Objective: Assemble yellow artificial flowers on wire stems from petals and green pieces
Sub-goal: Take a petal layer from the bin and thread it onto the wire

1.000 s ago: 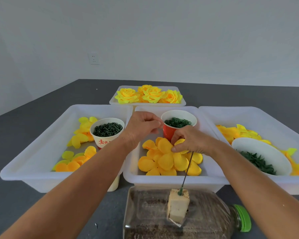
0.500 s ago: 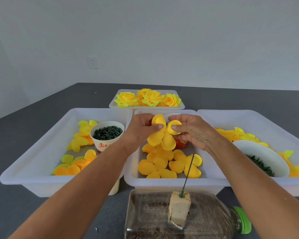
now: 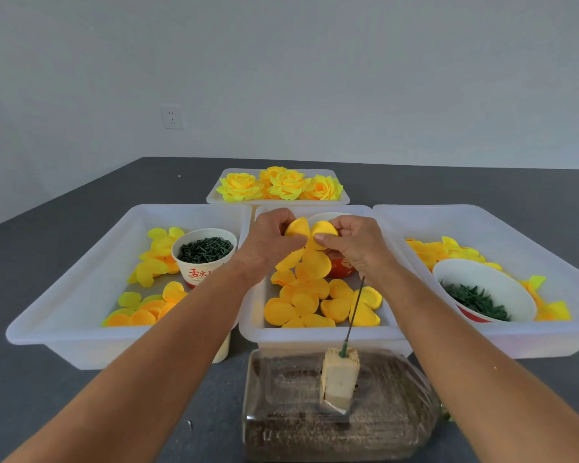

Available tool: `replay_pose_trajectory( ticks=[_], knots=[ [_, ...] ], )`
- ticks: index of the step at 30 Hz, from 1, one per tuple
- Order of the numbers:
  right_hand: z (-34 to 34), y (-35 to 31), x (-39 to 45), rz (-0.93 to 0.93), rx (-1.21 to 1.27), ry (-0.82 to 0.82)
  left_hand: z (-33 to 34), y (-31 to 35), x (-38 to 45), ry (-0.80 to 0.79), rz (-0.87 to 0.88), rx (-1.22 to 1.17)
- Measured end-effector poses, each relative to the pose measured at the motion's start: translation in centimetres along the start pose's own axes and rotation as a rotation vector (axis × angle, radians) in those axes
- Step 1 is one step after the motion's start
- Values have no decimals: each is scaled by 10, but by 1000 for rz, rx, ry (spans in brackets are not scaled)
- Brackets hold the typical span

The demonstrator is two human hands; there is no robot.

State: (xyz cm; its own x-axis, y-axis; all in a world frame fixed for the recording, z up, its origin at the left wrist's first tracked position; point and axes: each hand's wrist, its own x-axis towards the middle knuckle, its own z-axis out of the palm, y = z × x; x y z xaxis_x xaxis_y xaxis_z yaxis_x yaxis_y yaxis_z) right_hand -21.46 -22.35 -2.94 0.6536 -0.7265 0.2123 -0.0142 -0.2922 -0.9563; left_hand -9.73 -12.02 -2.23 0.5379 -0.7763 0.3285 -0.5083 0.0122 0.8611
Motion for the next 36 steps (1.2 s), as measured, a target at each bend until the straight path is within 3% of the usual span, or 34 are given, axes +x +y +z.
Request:
replay_pose_trajectory(
  ticks=[5,8,11,15,18,21,25,29,33,36],
  knots=[
    [-3,-5,-3,45,188,-171,-3,1,-2,-10,-48,-213],
    [-6,-5,-3,80,252,-171,-4,2,-3,-6,-93,-243],
    [-3,-2,-4,17,75,-65,-3,1,-2,0,-60,-97],
    [2,0,-4,-84,-115,22,2,1,-3,73,134,235],
    [7,0,-4,-118,-177,66,6,0,-4,144,307,426],
    [7,-2,-3,-109,-164,75,11,-1,-3,172,348,518],
    [3,-5,-3,11,92,26,3,-2,4,237,91,100],
    [2,-8,-4,111,119,-76,-1,1,2,176,-8,-181],
    [1,-8,-5,24,69,-42,0,3,2,187,-27,-253],
    [2,-1,-3,-157,-186,66,2,3,1,118,5,-165]
  ],
)
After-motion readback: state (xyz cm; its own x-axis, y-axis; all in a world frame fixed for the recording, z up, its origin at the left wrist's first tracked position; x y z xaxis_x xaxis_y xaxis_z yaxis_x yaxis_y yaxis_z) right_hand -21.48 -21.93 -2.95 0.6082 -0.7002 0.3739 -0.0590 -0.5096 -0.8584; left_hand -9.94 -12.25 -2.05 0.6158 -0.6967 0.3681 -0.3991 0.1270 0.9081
